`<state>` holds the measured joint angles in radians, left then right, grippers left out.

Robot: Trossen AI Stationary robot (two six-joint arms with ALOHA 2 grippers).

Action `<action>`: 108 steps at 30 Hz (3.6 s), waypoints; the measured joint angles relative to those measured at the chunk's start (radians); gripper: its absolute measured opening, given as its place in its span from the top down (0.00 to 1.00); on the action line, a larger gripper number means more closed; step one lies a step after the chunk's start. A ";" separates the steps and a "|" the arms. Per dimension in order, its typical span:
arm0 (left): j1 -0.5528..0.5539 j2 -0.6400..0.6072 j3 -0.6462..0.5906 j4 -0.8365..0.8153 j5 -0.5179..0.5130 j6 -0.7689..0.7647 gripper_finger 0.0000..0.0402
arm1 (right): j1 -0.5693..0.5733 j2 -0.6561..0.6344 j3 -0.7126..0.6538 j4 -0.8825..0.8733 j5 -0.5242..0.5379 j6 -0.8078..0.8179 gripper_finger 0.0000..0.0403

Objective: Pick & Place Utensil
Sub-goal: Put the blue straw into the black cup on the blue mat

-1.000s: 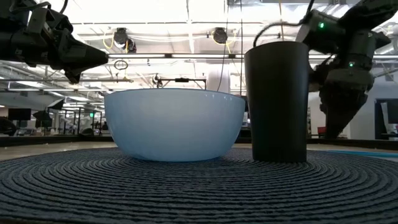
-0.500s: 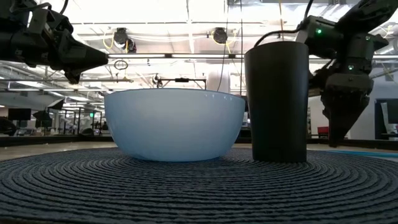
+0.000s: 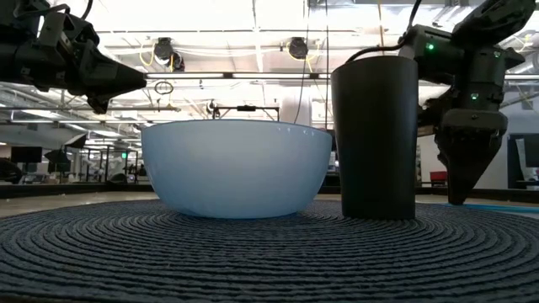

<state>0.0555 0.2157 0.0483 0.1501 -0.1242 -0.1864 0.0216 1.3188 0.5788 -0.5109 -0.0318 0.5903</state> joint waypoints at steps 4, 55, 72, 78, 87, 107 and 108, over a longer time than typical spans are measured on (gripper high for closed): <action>0.000 0.000 0.000 0.000 0.000 -0.001 0.77 | 0.022 0.001 -0.001 -0.050 0.044 0.038 0.67; 0.000 0.000 0.000 -0.005 -0.001 -0.019 0.77 | -0.062 -0.174 -0.009 -0.063 0.261 0.031 1.00; 0.000 0.000 0.000 0.002 -0.002 -0.019 0.77 | -0.062 -0.426 -0.005 0.225 0.269 -0.160 1.00; 0.000 0.000 0.000 0.002 -0.008 -0.019 0.77 | -0.062 -0.471 0.041 0.252 0.271 -0.228 1.00; 0.000 0.000 0.000 0.002 -0.008 -0.022 0.77 | -0.062 -0.475 0.207 0.253 0.271 -0.367 1.00; 0.000 0.000 0.000 0.004 -0.009 -0.024 0.77 | 0.059 -0.462 0.291 0.526 0.263 -0.548 1.00; 0.000 0.000 0.000 0.004 -0.009 -0.026 0.77 | 0.066 -0.462 0.291 0.543 0.263 -0.551 1.00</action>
<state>0.0555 0.2157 0.0480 0.1545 -0.1329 -0.2127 0.0874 0.8573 0.8696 0.0317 0.2310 0.0395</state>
